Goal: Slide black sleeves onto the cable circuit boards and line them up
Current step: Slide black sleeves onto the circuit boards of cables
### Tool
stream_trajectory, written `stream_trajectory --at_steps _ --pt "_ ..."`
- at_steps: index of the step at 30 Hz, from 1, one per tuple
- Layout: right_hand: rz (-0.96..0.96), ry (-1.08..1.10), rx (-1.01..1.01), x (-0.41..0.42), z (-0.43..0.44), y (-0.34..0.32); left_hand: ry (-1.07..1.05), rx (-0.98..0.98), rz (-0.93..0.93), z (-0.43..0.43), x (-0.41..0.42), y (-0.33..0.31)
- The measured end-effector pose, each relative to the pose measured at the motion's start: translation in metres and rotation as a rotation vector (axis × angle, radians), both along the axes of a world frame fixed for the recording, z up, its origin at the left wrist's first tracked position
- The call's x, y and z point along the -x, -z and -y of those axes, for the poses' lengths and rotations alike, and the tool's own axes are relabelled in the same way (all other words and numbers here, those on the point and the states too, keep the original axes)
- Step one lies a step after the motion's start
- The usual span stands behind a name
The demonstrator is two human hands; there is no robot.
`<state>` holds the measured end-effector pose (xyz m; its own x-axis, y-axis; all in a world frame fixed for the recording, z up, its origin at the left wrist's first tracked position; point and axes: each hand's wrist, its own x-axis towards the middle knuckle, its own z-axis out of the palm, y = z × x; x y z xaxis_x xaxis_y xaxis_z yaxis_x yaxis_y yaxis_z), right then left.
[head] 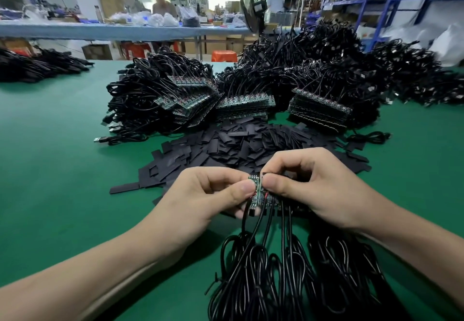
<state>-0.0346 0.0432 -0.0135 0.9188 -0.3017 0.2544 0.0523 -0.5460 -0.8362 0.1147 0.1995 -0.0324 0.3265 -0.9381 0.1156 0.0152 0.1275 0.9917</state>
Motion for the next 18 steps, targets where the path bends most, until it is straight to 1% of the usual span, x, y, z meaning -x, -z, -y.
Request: stream_trajectory --at_steps 2,4,7,9,12,14,16,18 --pt "-0.05 0.019 0.066 0.001 0.002 -0.002 -0.05 0.023 0.006 0.0 0.0 0.0" --pt "-0.096 0.083 0.171 0.003 0.001 -0.001 -0.146 0.071 0.063 0.001 0.0 0.0" --pt "-0.047 0.177 0.332 0.001 -0.008 0.004 -0.25 0.128 0.164 0.003 0.0 0.002" --pt "0.003 0.216 0.368 -0.002 -0.018 0.008 -0.274 0.146 0.205 0.003 0.001 0.003" --pt "0.123 0.292 0.38 -0.002 -0.027 0.011 -0.276 0.15 0.224 0.005 0.0 0.006" --pt "0.175 0.299 0.34 -0.002 -0.031 0.009 -0.294 0.166 0.228 0.005 -0.004 0.007" --pt "0.18 0.275 0.272 -0.001 -0.032 0.006 -0.32 0.194 0.238 0.006 -0.008 0.007" --pt "0.156 0.235 0.178 0.0 -0.032 0.004 -0.358 0.182 0.231 0.007 -0.013 0.007"
